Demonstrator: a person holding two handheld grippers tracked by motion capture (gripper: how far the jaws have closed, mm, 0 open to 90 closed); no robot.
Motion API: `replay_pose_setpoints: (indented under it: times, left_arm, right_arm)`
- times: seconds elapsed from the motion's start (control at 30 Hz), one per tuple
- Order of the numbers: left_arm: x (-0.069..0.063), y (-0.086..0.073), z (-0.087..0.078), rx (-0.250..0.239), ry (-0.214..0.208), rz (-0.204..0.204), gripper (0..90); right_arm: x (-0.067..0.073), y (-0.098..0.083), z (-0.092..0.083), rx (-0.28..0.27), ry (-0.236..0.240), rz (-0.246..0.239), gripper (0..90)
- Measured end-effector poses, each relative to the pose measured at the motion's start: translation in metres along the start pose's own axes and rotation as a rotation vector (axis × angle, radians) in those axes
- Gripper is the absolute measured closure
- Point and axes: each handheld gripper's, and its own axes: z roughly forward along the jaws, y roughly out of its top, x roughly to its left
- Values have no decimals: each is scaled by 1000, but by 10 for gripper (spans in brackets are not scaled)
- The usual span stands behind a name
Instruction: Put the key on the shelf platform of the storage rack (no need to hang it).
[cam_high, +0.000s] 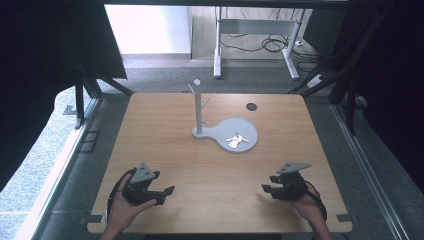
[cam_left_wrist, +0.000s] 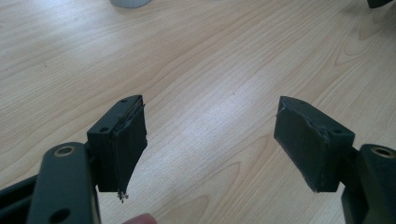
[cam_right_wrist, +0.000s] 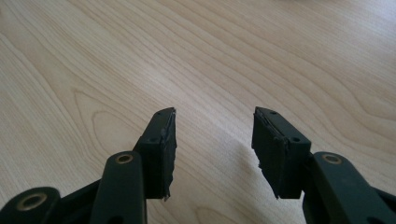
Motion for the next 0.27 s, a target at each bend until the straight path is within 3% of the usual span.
replay_pose_setpoints:
  times: [0.27]
  left_arm:
    - [-1,0,5,18,-4,8,255]
  right_arm:
    - [1,-1,0,-16,-5,-10,493]
